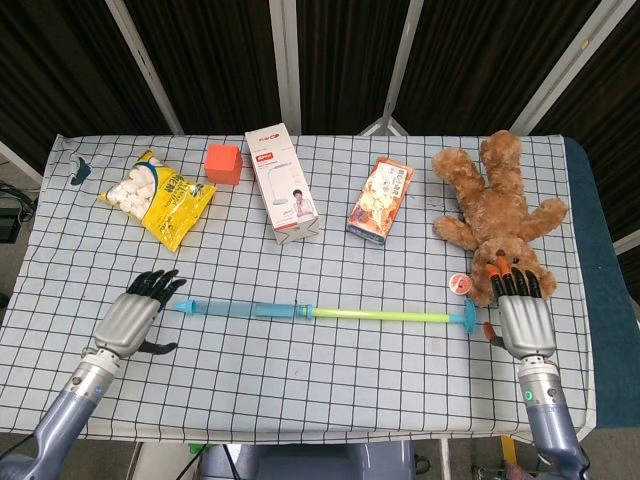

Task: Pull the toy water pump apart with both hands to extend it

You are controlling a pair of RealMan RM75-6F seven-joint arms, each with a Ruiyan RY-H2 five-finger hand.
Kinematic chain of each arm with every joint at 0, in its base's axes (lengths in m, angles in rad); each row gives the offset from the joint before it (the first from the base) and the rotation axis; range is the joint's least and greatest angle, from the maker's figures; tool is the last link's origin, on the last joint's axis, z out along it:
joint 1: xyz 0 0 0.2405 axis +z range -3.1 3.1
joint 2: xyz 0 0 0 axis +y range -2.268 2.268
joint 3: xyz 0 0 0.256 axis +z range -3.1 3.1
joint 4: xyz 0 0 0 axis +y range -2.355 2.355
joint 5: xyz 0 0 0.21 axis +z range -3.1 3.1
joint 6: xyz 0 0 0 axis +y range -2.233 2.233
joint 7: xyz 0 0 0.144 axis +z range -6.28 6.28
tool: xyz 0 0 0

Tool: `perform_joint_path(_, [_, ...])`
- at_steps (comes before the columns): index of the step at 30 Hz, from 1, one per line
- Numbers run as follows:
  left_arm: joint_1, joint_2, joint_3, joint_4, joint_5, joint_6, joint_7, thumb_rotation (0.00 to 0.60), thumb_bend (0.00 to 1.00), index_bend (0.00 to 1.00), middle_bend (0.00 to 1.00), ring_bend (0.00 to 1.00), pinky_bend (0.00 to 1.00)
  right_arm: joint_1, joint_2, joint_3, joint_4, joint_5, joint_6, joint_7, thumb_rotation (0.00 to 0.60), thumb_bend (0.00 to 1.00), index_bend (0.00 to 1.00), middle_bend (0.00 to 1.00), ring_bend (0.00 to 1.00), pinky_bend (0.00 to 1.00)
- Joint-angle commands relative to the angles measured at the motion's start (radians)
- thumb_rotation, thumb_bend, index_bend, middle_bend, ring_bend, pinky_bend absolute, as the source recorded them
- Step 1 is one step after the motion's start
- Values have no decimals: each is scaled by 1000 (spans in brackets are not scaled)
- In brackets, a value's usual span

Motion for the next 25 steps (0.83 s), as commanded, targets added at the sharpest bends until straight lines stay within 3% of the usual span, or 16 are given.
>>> perform_joint_path(1, [78, 63, 56, -52, 87, 97, -27, 600, 171, 77, 0, 0, 0, -40, 45, -41, -30, -88, 29, 71, 600, 250, 0, 0, 0, 0])
perform_joint_path(7, [221, 119, 134, -34, 213, 284, -67, 600, 168, 25, 0, 0, 0, -132, 135, -138, -12, -296, 131, 171, 600, 247, 0, 0, 0, 0])
perform_joint_path(14, [347, 157, 171, 72, 338, 474, -165, 600, 168, 0, 0, 0, 0, -262, 169, -215, 131, -497, 324, 390, 600, 247, 0, 0, 0, 0])
perform_joint_path(20, [414, 170, 133, 126, 331, 577, -241, 600, 168, 0, 0, 0, 0, -317, 150, -189, 224, -555, 448, 522, 600, 247, 0, 0, 0, 0])
perform_joint_path(25, [434, 171, 107, 163, 326, 590, -276, 600, 168, 0, 0, 0, 0, -323, 136, -174, 234, -530, 412, 524, 600, 247, 0, 0, 0, 0])
